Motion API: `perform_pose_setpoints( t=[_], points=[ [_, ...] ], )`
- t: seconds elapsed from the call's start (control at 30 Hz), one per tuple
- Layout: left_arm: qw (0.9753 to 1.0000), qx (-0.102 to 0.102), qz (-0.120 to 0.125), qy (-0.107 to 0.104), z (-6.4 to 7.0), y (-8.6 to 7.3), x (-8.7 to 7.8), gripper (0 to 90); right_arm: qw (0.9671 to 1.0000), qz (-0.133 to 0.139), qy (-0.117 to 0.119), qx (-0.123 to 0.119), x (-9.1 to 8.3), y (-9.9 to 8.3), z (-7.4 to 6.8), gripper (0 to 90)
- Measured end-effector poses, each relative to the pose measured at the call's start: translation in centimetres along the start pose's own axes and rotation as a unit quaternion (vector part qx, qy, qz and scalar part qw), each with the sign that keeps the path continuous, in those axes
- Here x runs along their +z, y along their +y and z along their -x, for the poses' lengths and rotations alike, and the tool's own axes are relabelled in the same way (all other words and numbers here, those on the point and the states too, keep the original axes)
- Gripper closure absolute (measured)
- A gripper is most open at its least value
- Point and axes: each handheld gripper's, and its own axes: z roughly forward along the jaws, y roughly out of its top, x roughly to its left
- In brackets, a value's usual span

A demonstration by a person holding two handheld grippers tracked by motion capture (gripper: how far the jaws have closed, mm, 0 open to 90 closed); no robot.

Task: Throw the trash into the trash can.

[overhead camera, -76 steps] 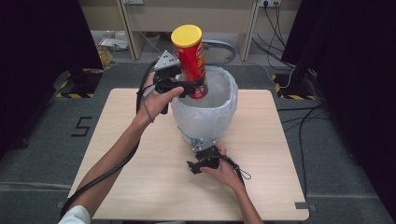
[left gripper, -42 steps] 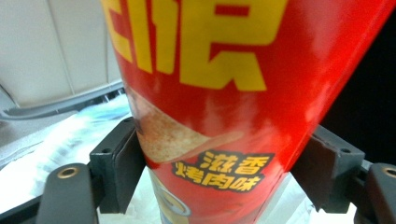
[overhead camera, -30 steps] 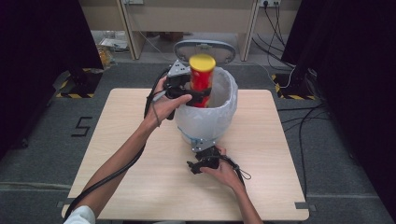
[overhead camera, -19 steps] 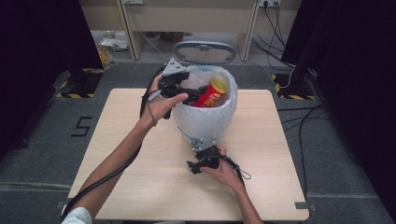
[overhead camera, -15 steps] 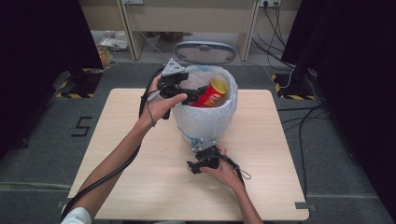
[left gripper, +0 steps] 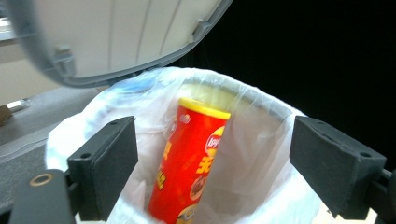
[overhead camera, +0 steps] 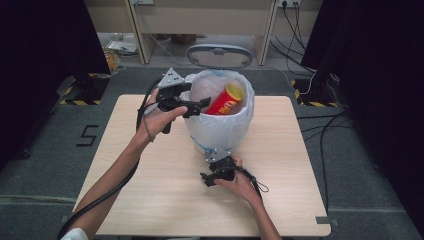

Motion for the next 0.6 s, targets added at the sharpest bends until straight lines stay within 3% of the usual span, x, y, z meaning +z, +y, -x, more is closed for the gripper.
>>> perform_pose_setpoints(
  t=[0.17,0.4,0.6],
  points=[
    [0.9999,-0.011,0.011,0.005,-0.8,-1.2,-1.6,15.0,1.0000,0.000,0.000,0.000,0.0,0.0,0.0,14.8],
    [0.9997,-0.011,0.011,0.021,-2.0,-2.8,-3.4,15.0,1.0000,0.000,-0.001,-0.003,0.0,0.0,0.0,14.8],
    [0.9987,-0.032,0.020,0.033,-3.5,-4.7,-5.1,15.0,1.0000,0.000,-0.003,-0.004,0.0,0.0,-0.1,14.6]
  ],
)
